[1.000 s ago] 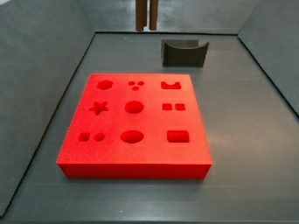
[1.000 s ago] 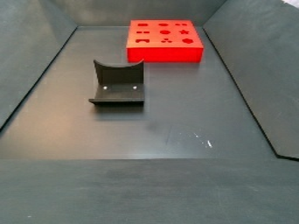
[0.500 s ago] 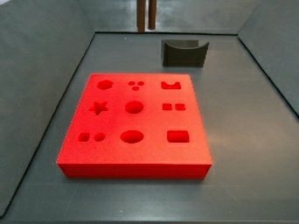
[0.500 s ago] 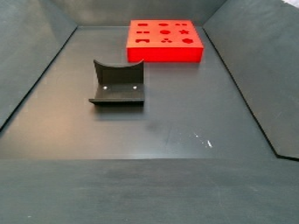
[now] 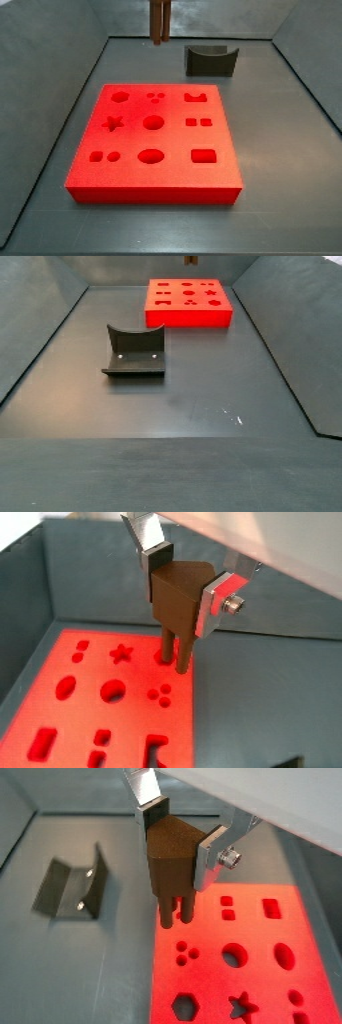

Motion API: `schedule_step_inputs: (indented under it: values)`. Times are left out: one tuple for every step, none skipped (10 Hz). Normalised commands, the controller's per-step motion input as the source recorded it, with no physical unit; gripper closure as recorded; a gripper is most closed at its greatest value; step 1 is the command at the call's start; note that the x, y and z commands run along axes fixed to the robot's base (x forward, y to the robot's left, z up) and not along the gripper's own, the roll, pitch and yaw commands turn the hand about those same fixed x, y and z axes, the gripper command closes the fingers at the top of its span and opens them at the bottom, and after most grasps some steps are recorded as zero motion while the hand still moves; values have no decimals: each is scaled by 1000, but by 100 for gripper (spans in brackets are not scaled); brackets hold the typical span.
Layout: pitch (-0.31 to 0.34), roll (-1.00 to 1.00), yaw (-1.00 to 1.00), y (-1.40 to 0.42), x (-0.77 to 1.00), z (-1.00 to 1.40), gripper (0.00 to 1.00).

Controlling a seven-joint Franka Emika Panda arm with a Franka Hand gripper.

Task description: Insert the 3 prong object.

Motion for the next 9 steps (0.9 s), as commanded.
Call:
schedule_step_inputs:
  values:
    - [-109,-23,506,-34,0,-320,100]
    - [-180,-64,551,-9,0,-491,100]
    - [-177,-51,617,-26,0,-460,100]
    - [-117,0,580,-140,0,-274,100]
    - [-91,0,306,-211,0,-220,100]
    - [-107,0,166,-246,40,-231,100]
    - [-4,90,0,-171,140,-237,100]
    - [0,147,0,-66,71,-249,100]
    - [0,56,0,-3,54,-63,100]
